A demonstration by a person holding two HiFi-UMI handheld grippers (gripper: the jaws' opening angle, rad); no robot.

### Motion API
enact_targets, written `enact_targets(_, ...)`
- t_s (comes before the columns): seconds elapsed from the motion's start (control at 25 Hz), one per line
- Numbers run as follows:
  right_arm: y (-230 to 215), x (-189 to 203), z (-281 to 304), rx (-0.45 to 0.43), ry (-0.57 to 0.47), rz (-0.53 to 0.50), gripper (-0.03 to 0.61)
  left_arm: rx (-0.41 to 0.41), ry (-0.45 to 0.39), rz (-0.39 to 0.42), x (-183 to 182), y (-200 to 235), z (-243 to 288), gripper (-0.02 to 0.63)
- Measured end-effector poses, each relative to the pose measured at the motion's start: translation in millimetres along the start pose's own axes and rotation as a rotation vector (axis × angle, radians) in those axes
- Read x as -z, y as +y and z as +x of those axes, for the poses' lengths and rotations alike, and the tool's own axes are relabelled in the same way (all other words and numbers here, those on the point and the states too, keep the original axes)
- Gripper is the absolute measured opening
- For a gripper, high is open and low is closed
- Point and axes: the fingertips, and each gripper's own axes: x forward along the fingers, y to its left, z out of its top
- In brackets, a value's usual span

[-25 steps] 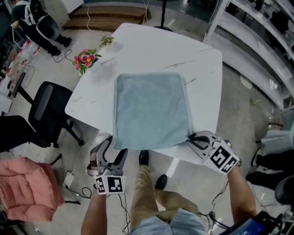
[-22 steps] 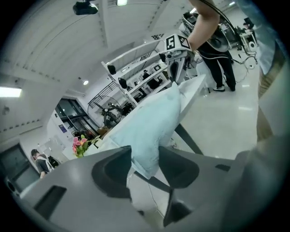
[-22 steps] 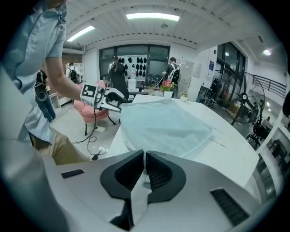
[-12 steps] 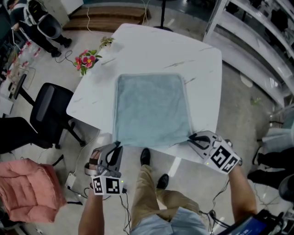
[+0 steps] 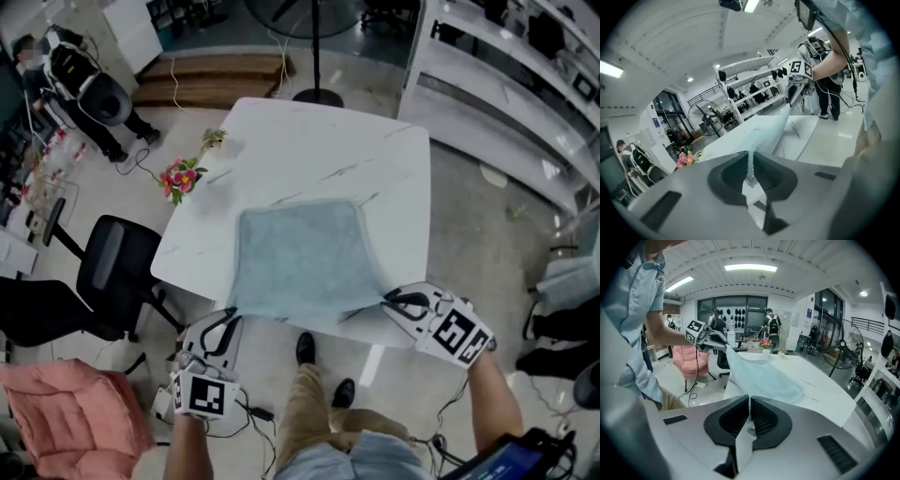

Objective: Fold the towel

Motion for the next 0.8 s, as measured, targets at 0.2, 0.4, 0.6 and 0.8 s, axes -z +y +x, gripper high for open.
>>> enact_targets(0.2,-31,-29,-14,0.055,-0.046,0.056,0.028,-0.003,-0.015,-0.073,-21,28,11,0.037)
enact_targets(0.4,-67,-48,-16,0.112,-0.065,0.111,0.028,0.009,-0.011,-0.139,-34,55,33,0.037)
enact_targets(0.6,-104,-54,3,0.149,-0.059,0.185,0.028,0.042,0.04,-0.18,-23,77,68,0.037)
enact_targets(0.8,-141,-52,28,0.162,-0.041,0.239,0.028,0.065,0.079,-0.214,-11,102,108,0.037)
